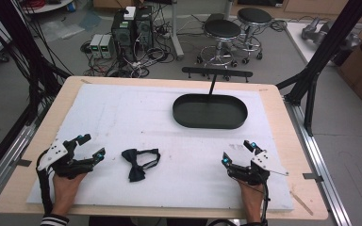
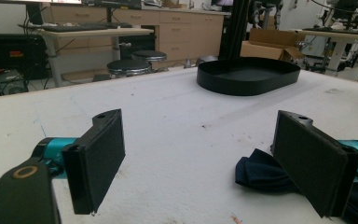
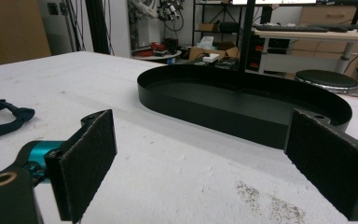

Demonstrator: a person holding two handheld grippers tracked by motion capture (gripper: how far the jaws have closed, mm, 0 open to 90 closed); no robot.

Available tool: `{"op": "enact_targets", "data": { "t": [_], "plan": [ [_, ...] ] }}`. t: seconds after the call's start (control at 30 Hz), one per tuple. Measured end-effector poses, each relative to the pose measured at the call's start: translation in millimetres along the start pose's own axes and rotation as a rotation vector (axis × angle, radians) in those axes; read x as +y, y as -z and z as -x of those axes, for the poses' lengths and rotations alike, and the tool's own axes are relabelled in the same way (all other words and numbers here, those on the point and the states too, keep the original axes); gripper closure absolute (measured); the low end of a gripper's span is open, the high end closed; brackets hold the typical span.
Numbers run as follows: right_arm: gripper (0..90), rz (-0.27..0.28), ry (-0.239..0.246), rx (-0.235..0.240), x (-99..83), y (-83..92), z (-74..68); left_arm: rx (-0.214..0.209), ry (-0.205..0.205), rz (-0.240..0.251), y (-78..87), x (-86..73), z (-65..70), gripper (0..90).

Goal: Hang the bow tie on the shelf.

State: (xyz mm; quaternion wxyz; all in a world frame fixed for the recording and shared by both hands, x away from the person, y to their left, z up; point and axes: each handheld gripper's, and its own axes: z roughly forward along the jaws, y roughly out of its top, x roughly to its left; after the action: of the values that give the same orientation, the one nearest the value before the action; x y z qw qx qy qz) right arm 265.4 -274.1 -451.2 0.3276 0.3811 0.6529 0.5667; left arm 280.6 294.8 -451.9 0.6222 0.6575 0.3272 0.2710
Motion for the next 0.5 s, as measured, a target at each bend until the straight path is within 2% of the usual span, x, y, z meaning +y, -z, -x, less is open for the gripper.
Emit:
{"op": "enact_targets", "data": {
  "t": [0.23,0.37,0.5],
  "plan": [
    [8.2,0.007,0.000,-0.003,-0.3,0.8,0.6,0.000,-0.007,0.005,0.3,-0.1,0.4,17.4],
    [8.2,0.008,-0.002,-0.004,-0.4,0.8,0.3,0.000,0.008,0.004,0.5,-0.1,-0.8,17.3],
    [8.2,0.007,0.001,-0.005,-0.4,1.2,-0.2,-0.001,-0.004,0.005,0.5,-0.1,0.0,17.2]
  ]
}}
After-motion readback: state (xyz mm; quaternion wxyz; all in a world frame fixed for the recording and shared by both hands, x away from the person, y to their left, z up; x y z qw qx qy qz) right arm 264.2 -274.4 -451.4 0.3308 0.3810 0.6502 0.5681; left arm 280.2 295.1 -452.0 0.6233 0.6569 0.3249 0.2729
